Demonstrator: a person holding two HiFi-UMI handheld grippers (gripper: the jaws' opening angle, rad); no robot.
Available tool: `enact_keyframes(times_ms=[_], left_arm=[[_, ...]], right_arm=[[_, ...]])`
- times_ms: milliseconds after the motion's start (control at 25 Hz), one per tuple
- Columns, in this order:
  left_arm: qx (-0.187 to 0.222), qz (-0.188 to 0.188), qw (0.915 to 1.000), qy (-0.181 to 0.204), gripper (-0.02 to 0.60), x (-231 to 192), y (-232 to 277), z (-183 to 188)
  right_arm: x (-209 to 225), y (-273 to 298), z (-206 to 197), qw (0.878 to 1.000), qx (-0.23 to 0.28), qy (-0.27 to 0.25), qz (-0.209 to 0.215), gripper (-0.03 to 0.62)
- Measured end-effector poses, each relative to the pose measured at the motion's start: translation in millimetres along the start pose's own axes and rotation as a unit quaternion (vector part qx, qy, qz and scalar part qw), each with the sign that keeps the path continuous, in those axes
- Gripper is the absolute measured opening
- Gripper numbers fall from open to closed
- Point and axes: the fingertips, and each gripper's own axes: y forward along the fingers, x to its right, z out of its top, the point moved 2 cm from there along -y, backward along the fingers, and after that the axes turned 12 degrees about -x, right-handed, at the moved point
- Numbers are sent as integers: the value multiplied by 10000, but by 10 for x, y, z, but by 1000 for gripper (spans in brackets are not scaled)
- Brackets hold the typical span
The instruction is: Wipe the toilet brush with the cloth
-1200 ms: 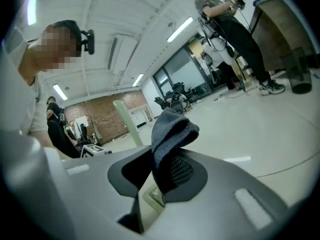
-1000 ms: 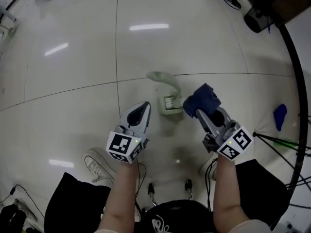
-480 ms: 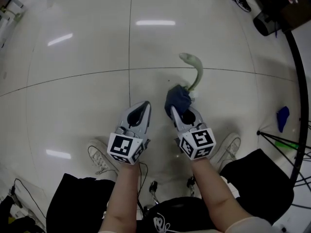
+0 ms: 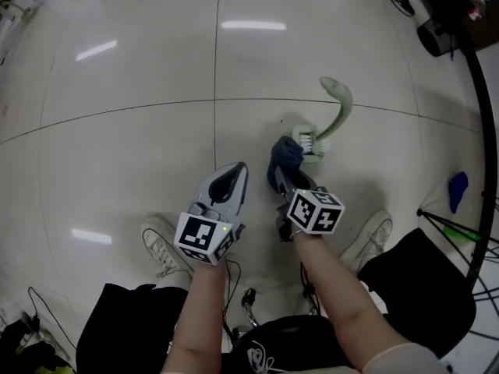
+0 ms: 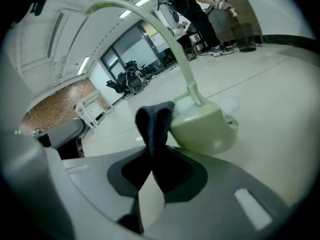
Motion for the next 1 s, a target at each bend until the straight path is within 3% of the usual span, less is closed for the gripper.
enact_keyframes(times_ms=[280, 440, 680, 840, 1000], left_arm=[[-65, -15, 10000, -53, 6, -84, -16, -62], [-23, 8, 10000, -80, 6, -118, -15, -9], [95, 3, 10000, -16, 6, -140, -2, 136], [65, -37, 10000, -38, 6, -126, -2, 101], [-14, -97, 9999, -75, 6, -137, -1, 30]], right_arm=[[304, 133, -325, 9876, -247, 1546, -95, 71], [-29, 169, -312, 9886, -407, 1446, 118, 71], [-450, 174, 313, 9965, 332, 737, 206, 71], [-325, 246, 439, 9925, 448, 1135, -1, 71], [-105, 307, 238, 9829, 384, 1792, -202, 71]])
